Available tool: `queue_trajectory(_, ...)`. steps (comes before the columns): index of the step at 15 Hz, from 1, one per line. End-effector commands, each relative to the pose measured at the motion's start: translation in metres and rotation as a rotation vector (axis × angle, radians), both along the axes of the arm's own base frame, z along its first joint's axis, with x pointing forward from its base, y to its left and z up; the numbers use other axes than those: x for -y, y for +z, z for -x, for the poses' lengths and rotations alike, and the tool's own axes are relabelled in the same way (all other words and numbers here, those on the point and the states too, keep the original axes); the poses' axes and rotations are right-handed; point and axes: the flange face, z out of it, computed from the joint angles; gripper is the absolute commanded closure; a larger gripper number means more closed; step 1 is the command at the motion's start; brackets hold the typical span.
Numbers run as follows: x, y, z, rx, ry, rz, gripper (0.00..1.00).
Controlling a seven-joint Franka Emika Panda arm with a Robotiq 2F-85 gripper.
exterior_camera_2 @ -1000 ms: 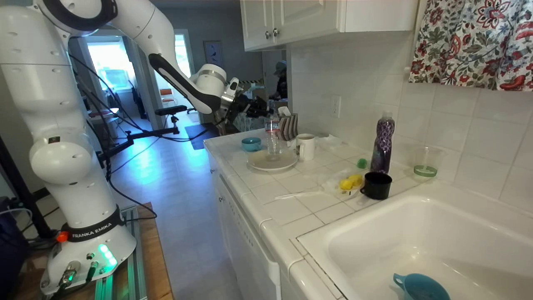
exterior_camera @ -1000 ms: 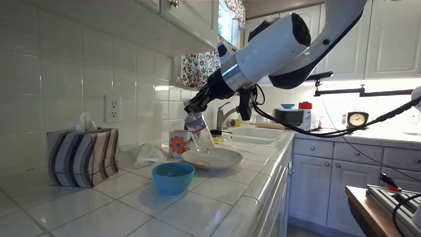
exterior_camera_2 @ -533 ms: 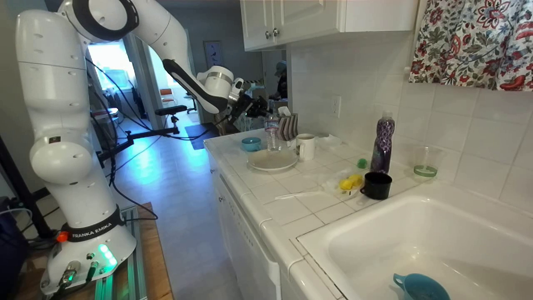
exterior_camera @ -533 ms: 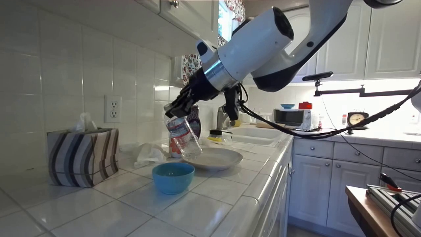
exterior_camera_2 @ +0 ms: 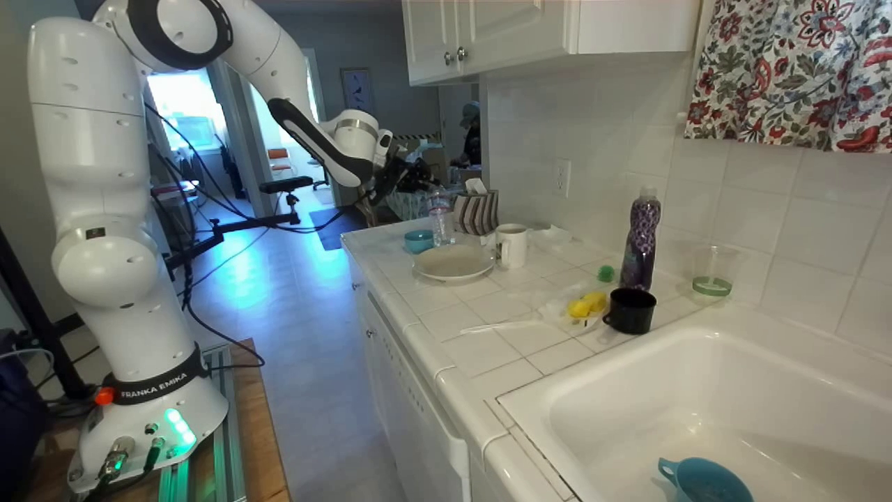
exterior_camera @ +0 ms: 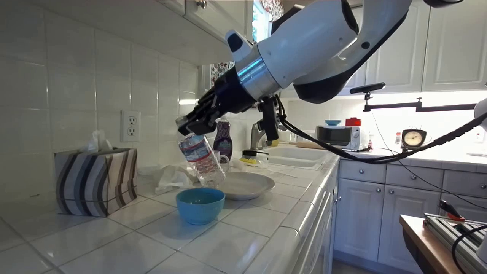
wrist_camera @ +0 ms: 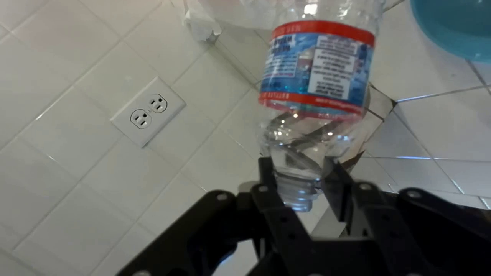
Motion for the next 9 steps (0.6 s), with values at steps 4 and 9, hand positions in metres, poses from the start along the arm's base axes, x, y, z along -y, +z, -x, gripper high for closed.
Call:
queue_trajectory(4, 0.018, 0.002, 0.018, 0.066, -0.098, -0.067, 0.89)
queue_trajectory(9, 0.034, 0.007, 0.028, 0.108, -0.178, -0.073, 0.89)
